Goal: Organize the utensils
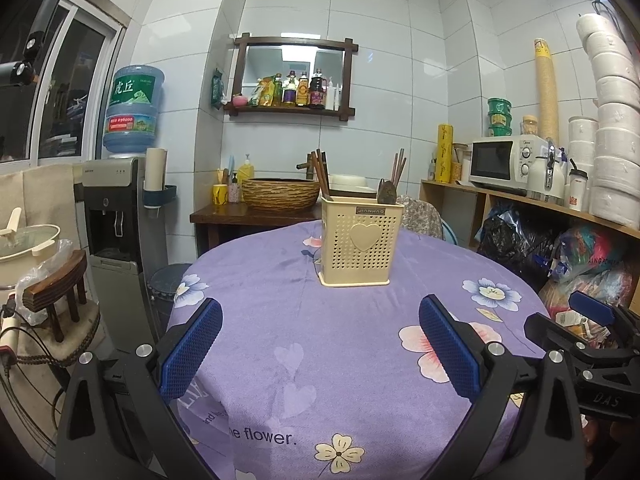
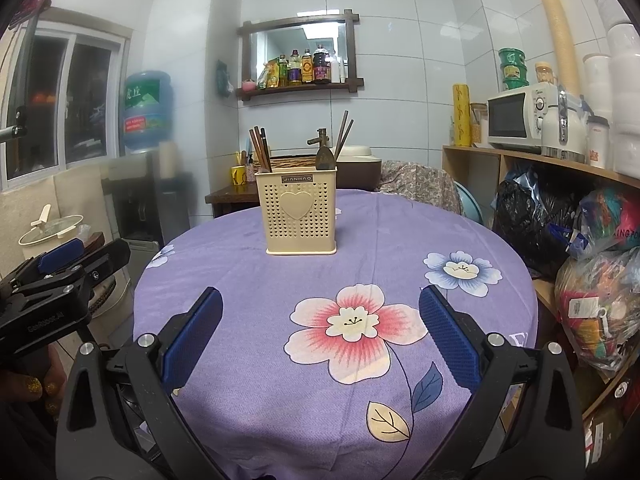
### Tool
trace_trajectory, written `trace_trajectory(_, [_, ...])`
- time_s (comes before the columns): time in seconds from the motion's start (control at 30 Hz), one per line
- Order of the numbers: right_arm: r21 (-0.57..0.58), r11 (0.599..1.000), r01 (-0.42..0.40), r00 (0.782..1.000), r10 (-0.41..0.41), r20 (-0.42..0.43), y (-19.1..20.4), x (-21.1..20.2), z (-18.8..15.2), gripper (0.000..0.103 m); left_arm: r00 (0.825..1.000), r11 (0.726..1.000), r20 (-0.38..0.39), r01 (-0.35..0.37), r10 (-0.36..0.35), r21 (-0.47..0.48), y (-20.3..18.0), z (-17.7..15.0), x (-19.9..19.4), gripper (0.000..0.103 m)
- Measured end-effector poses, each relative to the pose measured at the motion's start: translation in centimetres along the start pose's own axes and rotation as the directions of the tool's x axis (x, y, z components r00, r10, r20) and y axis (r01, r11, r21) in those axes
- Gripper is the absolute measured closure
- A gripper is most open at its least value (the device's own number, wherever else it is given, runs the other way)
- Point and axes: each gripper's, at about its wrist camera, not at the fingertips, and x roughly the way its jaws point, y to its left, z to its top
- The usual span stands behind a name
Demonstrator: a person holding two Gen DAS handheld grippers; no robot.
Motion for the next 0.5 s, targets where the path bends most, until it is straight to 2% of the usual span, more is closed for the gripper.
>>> trace_trajectory(0.5, [0.003,1.000,-0.001,1.000,0.001,-0.003,-0.04,-0.13,0.01,0.006,1.000,1.000,-0.021,0.004,-0.004,0.005,-0.12,-0.03,0.10,0.005])
